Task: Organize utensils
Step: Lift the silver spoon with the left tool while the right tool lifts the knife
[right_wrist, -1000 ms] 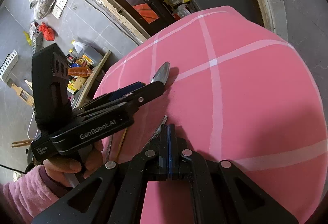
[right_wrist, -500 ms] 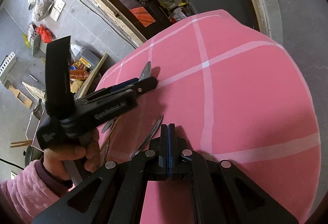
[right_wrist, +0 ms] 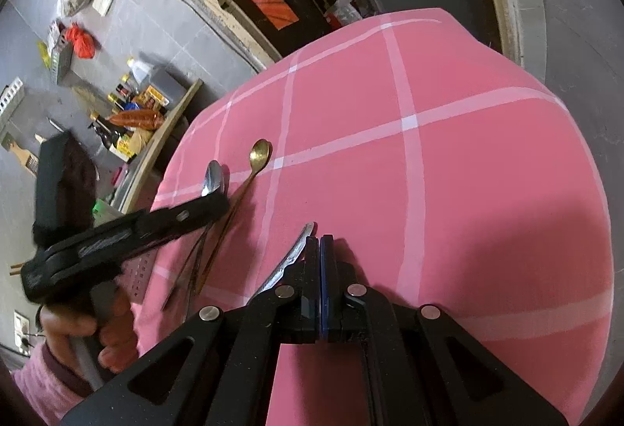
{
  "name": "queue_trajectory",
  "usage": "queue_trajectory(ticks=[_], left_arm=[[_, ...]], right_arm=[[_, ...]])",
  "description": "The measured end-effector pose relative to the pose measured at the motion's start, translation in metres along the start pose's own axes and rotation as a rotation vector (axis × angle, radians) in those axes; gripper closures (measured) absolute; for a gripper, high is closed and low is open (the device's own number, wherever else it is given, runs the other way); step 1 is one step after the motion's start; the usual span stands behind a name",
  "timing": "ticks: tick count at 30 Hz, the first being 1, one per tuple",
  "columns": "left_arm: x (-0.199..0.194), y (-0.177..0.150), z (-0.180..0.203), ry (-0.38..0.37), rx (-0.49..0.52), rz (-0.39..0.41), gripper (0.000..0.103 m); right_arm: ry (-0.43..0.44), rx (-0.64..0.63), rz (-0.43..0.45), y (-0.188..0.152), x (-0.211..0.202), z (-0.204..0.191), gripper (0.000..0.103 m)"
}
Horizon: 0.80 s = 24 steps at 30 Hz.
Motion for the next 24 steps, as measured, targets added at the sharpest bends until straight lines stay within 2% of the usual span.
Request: queue_trajectory(ticks=[2,4,6,8,14,19,20,24], left_arm=[[-0.008,-0.010,-0.008,-0.014,-0.049,0.005,0.064],[-0.016,-0.018,-0.016,-0.032,-0.093,0.011,0.064],[-0.022,-0.024,-0.022,-0.047,-0.123,0.016,0.064],[-0.028,-0.030,-0.025,-0.060,-0.143,0.023,0.064],[-0.042,-0.055,-0.039,-0.081,-0.206,0.024,0.064],[-0.054,-0.074,-0.044,-0.081,-0.219,0.022,0.064],[-0.057,-0.077,-0.046,-0.084,-0.221,0.021,0.064],[-0.063,-0.089,-0.046,-0.085,-0.232,0.017,0.064]], right_arm=[[-0.012,0.007,-0.014,0.003,0.003,-0.004,0.099],[-0.020,0.006,-0.016,0.004,0.005,-0.009,0.091],[-0.031,0.002,-0.015,0.004,0.005,-0.018,0.075],[-0.071,-0.023,-0.014,0.002,0.006,-0.026,0.070],[-0.260,-0.176,-0.025,-0.002,0.012,-0.045,0.070],[-0.339,-0.270,-0.074,0.002,0.013,-0.056,0.072],[-0.332,-0.273,-0.105,0.001,0.012,-0.059,0.078],[-0.253,-0.232,-0.194,-0.007,0.002,-0.060,0.087]])
Point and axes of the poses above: each gripper's, at about its wrist camera, not at the fingertips, and x roughly the way its jaws point, z to its right, y to its top, the point moved 7 cm from there along x, roughly the way its jaws point, and after that the axes turned 1 degree about -z, right-handed, at the moved point
